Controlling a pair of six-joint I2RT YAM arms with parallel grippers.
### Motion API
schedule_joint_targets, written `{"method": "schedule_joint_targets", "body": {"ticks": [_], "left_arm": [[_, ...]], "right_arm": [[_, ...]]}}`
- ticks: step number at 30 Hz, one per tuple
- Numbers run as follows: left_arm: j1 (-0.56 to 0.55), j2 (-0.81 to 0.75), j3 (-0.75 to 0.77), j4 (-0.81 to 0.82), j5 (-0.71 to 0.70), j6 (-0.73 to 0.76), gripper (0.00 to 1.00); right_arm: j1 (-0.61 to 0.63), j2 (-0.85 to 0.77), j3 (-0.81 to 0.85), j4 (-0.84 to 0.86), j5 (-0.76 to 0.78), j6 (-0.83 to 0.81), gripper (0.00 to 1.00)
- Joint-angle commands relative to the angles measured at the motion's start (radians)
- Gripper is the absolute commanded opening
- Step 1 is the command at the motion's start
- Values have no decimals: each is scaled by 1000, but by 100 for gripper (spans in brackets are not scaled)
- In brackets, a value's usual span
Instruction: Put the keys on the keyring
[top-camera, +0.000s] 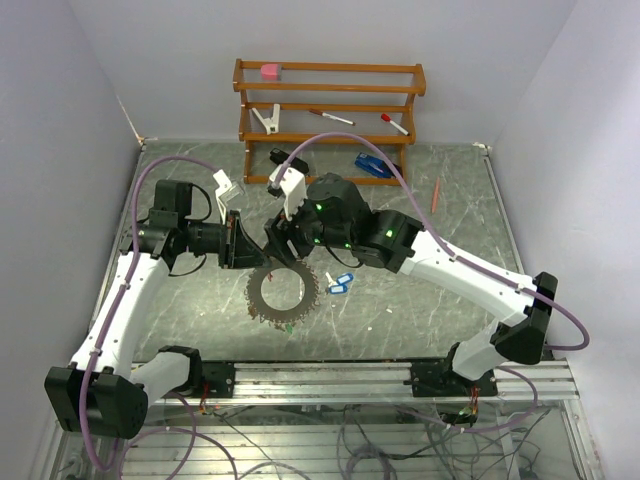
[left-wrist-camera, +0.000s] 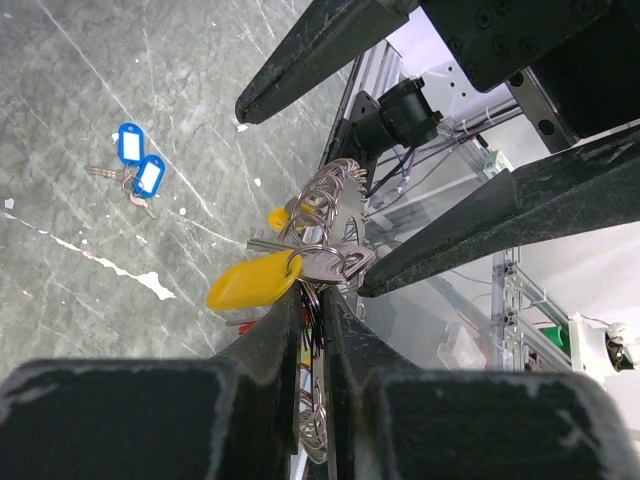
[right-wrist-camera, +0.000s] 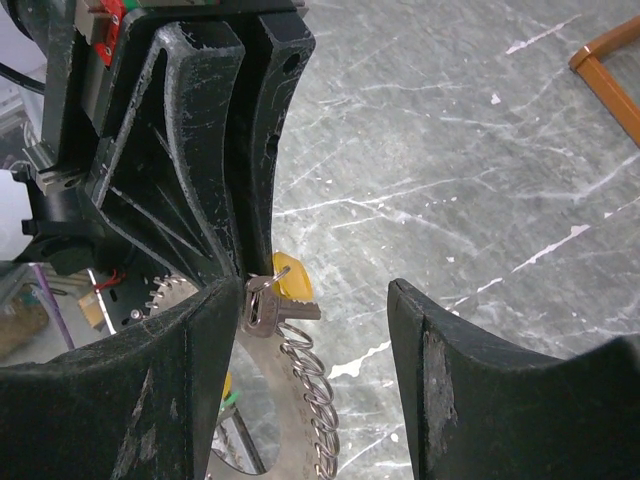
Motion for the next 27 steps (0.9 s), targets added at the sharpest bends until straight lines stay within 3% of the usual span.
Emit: {"method": "schedule_joint_targets", "body": {"ticks": [1, 27], "left_arm": [[-2, -6, 46, -7, 36, 4, 7], [-2, -32, 28, 6, 67, -23, 7]], "right_arm": [[3, 10, 34, -12, 8, -6, 61], [-48, -29, 21, -9, 32, -41, 65]]}}
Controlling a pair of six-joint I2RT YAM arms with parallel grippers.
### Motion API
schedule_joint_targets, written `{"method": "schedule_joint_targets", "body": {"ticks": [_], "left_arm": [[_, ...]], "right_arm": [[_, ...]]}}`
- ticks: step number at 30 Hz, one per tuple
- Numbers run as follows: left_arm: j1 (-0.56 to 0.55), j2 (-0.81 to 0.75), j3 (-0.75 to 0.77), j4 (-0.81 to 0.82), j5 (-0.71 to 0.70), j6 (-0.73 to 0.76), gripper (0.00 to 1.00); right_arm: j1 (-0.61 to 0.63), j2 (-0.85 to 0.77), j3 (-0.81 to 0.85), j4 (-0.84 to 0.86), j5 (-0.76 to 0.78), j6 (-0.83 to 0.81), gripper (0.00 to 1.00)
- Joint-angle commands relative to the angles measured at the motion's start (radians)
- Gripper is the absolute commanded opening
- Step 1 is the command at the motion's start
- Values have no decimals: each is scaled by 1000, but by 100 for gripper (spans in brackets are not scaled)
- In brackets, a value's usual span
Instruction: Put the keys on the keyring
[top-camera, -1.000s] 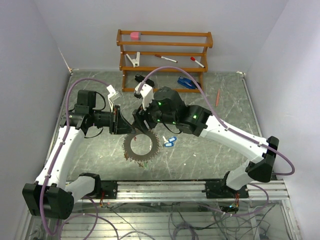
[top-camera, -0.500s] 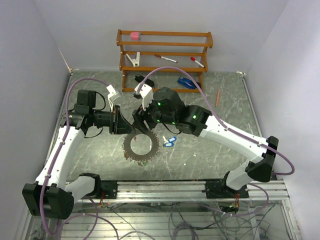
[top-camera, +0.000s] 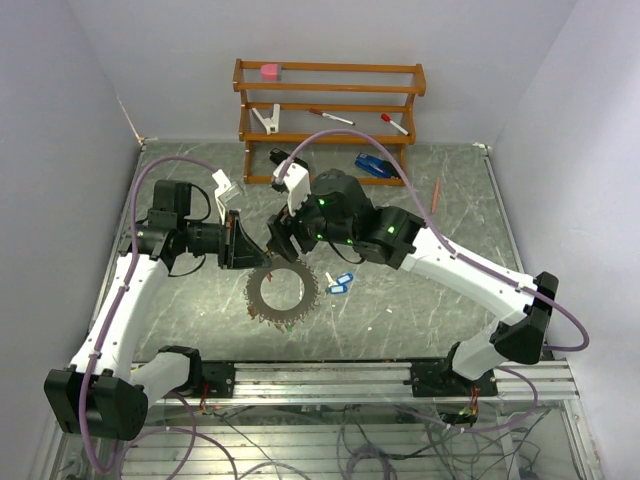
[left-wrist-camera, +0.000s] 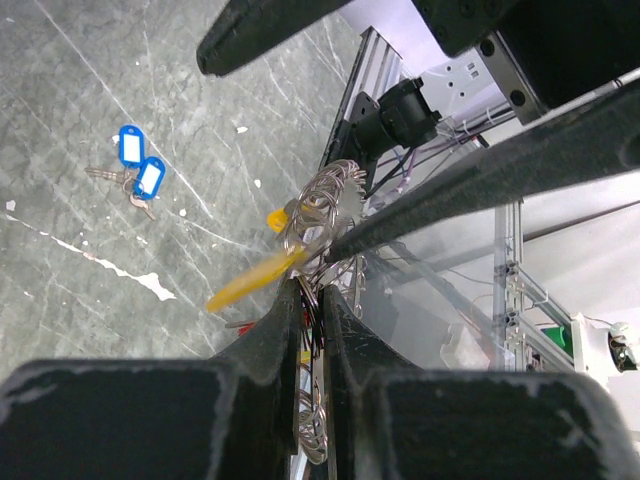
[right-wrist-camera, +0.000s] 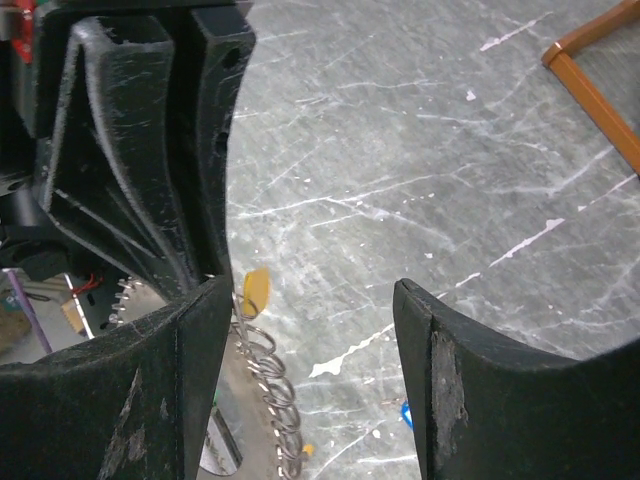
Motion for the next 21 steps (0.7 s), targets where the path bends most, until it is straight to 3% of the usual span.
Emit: {"method": "schedule_joint_targets", "body": {"ticks": [1, 14, 21], "left_arm": [[-2, -23, 22, 14, 67, -26, 7], [-2, -10, 33, 7, 59, -18, 7], [-2, 2, 35, 22, 47, -22, 7]], "right_arm": [[-25, -37, 19, -9, 30, -25, 65], [-31, -14, 64, -34, 9, -45, 63], [-28, -40, 42, -53, -153, 9, 48]]}}
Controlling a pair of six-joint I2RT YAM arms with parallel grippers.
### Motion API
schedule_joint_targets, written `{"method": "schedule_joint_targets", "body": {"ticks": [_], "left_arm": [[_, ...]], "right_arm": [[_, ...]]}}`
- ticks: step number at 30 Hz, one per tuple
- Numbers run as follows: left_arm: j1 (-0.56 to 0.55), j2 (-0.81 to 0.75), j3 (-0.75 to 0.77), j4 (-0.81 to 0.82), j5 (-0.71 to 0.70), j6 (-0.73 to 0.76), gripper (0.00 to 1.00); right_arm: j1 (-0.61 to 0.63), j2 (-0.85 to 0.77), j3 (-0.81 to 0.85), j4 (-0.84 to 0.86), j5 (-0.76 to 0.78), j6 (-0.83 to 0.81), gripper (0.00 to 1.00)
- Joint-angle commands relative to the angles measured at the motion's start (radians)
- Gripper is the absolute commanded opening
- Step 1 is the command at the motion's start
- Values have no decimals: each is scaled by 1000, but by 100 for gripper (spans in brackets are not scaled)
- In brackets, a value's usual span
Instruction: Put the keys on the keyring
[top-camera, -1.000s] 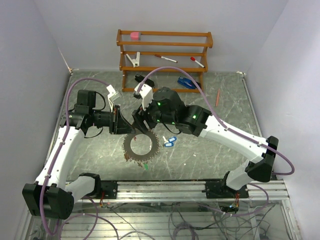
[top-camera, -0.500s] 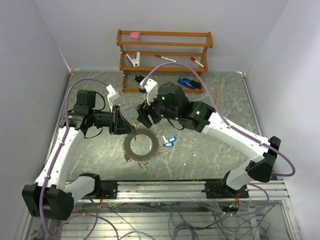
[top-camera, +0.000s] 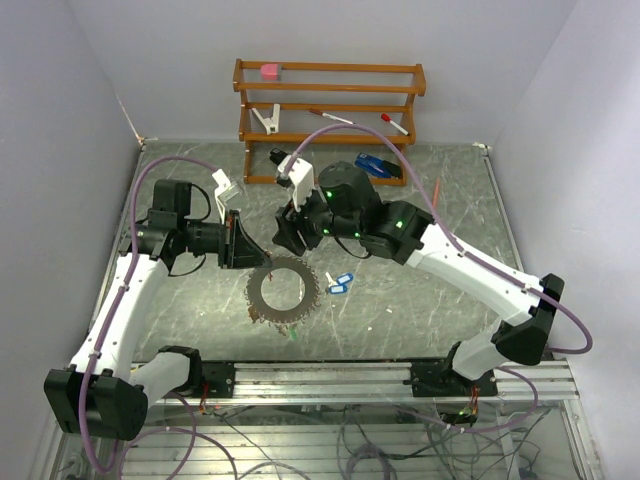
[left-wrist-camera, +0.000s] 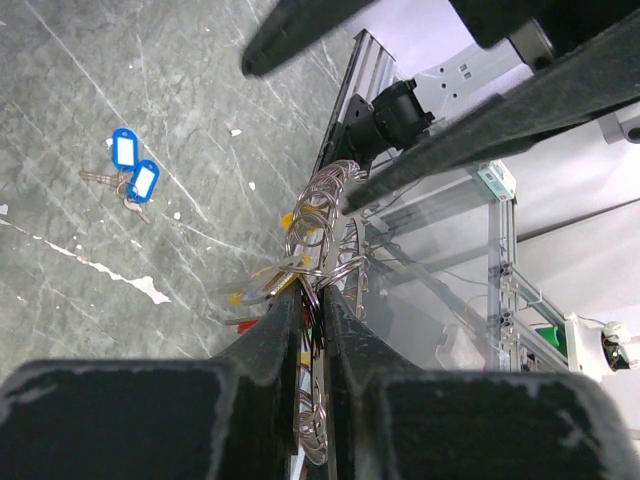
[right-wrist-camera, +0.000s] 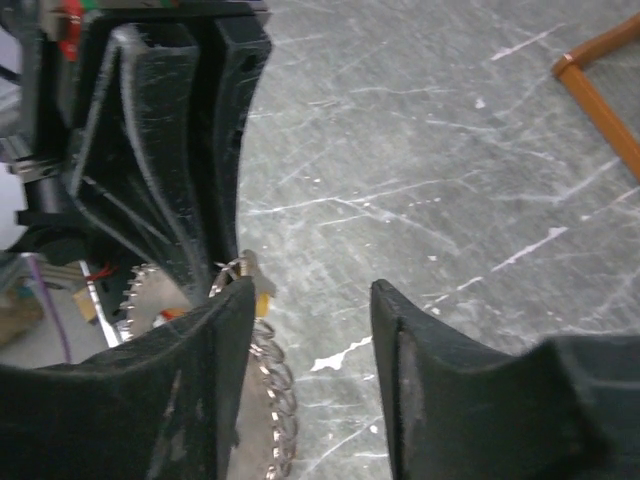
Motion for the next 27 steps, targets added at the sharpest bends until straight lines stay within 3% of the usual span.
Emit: {"method": "schedule_joint_targets", "body": {"ticks": [1, 27], "left_arm": [[-2, 6, 40, 5, 33, 1, 7], [-2, 13, 101, -87, -48, 102, 7]], "right_arm": [[3, -28, 5, -13, -106, 41, 45], [40, 57, 0, -6, -90, 107, 35]]}}
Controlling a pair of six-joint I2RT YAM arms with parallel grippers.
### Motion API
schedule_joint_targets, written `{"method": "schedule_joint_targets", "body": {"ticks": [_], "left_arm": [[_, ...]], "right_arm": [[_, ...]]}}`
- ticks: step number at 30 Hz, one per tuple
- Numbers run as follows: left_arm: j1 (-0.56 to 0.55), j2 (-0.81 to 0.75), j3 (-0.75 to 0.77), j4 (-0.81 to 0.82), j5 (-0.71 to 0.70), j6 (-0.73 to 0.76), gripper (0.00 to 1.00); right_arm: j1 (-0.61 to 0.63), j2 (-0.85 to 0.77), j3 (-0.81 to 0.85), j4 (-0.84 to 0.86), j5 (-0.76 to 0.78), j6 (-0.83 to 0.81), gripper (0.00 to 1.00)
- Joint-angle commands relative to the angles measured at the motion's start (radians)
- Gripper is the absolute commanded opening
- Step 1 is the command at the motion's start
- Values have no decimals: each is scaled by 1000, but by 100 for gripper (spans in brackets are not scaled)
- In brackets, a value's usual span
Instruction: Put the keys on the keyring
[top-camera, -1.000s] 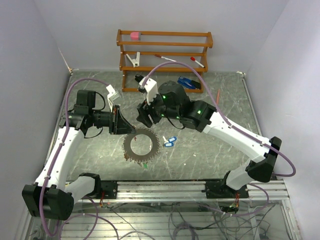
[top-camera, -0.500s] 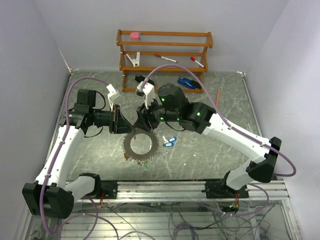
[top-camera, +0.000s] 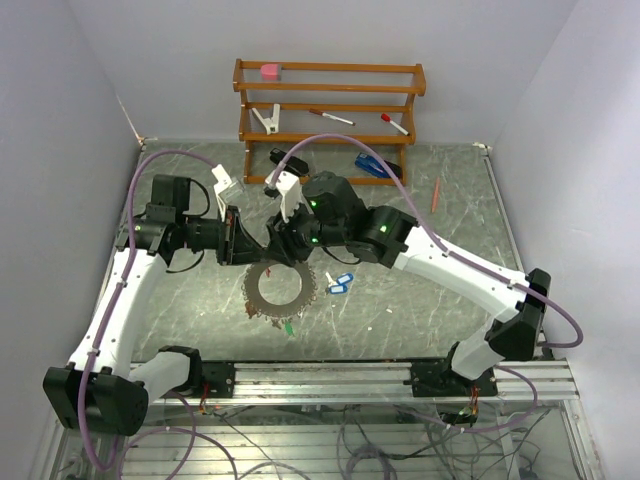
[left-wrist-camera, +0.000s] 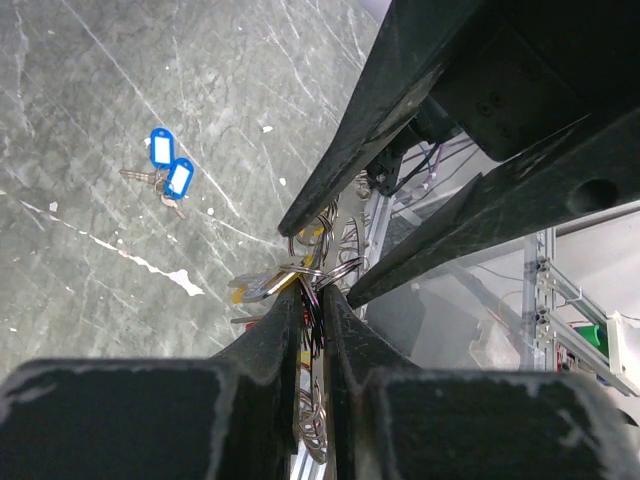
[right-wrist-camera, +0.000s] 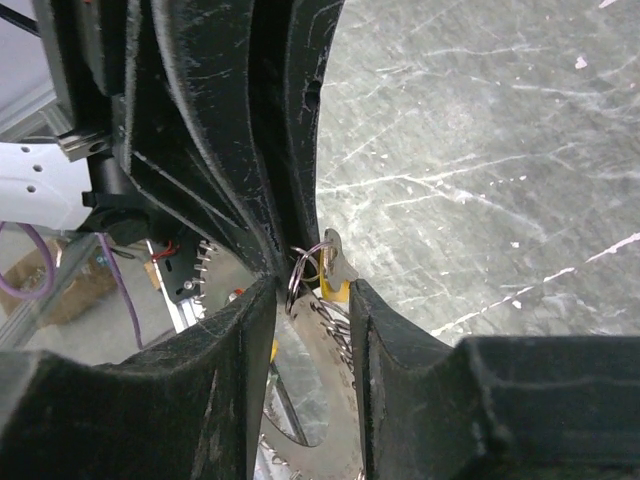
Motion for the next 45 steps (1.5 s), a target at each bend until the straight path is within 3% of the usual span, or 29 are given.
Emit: {"method": "schedule_joint_targets", "body": {"ticks": [1, 12, 15, 20, 23, 30, 37, 41, 45], "left_arm": [[-2, -14, 36, -20, 7, 18, 7], [-2, -21, 27, -23, 0, 29, 7], [-2, -16, 36, -32, 1, 35, 7], [-2, -21, 30, -35, -8, 39, 7], [-2, -25, 33, -29, -5, 30, 7], [-2, 12, 121, -115, -3, 109, 11], [-2, 29, 194, -112, -7, 108, 39], [-2, 11, 233, -82, -31, 100, 44], [-2, 2, 297, -124, -63, 229, 45]], "right_arm": [[3, 18, 13, -7, 6, -4, 34], [4, -18, -5, 10, 5, -3, 27], [4, -16, -9, 7, 6, -5, 17], [3, -23, -10, 18, -10, -5, 12], [3, -27, -9, 15, -3, -12, 0], [3, -68, -21, 41, 15, -27, 0], [4, -108, -1, 26, 87, -71, 0], [2, -126, 8, 8, 100, -101, 0], [2, -127, 34, -23, 78, -122, 0]]}}
